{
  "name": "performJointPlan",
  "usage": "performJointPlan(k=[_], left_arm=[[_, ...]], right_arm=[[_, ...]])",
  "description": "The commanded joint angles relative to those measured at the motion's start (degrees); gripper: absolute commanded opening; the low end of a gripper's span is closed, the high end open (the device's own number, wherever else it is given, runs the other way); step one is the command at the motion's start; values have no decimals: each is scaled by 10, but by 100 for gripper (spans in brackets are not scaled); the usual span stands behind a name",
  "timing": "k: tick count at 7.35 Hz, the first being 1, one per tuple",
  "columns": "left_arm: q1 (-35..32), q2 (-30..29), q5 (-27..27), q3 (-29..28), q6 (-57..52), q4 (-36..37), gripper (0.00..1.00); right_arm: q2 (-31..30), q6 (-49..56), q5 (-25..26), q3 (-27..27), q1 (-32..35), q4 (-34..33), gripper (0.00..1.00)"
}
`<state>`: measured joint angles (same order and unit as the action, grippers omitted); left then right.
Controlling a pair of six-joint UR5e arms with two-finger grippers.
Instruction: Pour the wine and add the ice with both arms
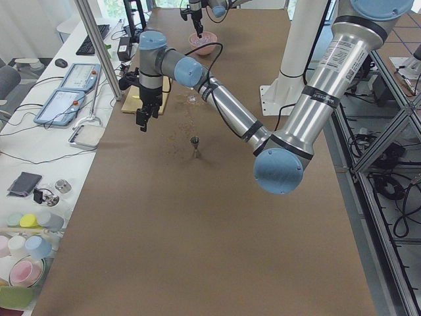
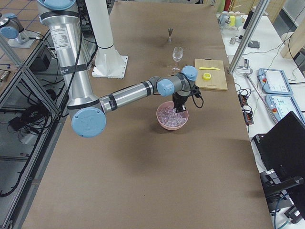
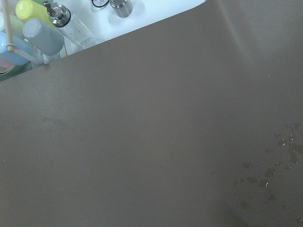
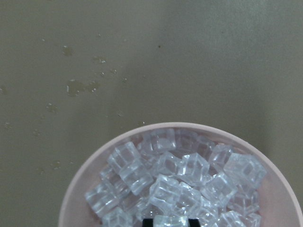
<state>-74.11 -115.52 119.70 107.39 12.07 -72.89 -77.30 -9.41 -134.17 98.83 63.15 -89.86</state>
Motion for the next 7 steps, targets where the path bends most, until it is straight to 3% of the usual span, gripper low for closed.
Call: performJointPlan(k=[1,2,4,7], left_arm=[[-12,26,-6,25,-23,25,98],[-21,38,-7,26,-74,25,98],[-45,41,-6,22,-73,22,98],[-60,55,1,7,-77,-4,98]], right_arm=[[40,-50,-53,18,21,6,0],[75,-87,-64,19,21,6,0],[129,-224,-78,41,7,17,0],[181,-395,-59,40,-44,134,0]])
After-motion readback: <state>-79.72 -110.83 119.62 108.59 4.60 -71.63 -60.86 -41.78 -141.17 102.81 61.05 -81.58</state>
